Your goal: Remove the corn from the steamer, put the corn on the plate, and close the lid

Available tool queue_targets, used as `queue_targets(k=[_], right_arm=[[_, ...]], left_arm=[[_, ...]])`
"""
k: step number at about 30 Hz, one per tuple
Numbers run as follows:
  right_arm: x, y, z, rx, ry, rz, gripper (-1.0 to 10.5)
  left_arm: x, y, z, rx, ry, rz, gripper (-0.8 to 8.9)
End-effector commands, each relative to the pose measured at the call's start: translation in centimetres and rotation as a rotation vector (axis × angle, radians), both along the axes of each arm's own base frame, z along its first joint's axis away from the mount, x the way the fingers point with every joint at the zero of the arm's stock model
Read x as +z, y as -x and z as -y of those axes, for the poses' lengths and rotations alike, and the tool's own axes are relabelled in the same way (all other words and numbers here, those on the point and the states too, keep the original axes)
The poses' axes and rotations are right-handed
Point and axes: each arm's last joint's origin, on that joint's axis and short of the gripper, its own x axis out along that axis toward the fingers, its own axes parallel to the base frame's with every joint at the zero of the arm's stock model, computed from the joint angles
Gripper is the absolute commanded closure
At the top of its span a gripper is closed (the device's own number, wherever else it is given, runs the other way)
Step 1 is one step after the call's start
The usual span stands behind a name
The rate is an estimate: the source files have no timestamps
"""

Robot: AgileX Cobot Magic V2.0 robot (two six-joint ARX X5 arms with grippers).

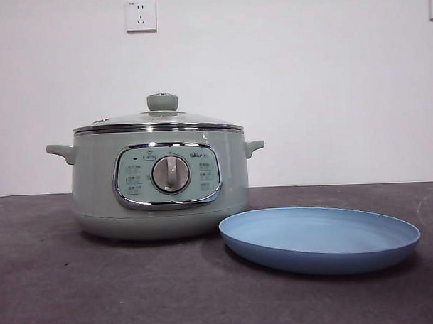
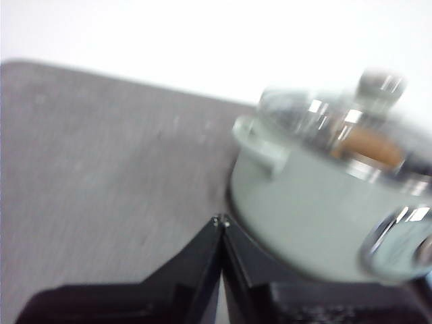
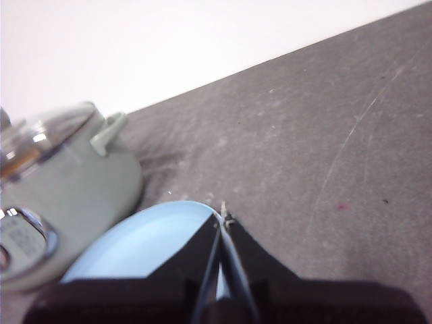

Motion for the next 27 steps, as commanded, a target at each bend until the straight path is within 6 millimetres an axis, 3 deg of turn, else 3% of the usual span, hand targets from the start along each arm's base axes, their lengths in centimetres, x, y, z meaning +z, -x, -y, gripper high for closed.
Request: queue_targets(k=[1, 10, 20, 27], right_arm=[[1.9, 0.3, 0.0, -0.001, -0.05, 0.051, 9.6], [7.3, 0.2, -0.2, 0.085, -0.044, 0.082, 9.6], [15.5, -2.3, -1.3, 0.406, 0.085, -0.061, 9.6], [20.2, -3.9, -1.9, 0.599, 0.168, -0.192, 9.6]], left_arm=[[1.9, 0.5, 0.1, -0.012, 0.046, 0.045, 8.2], [6.7, 1.8, 0.4, -0.123, 0.091, 0.046, 8.19], [12.4, 2.1, 1.0, -0.319, 0.086, -0.051, 8.19], [15.4, 1.5, 1.3, -0.489, 0.072, -0.156, 8.2]])
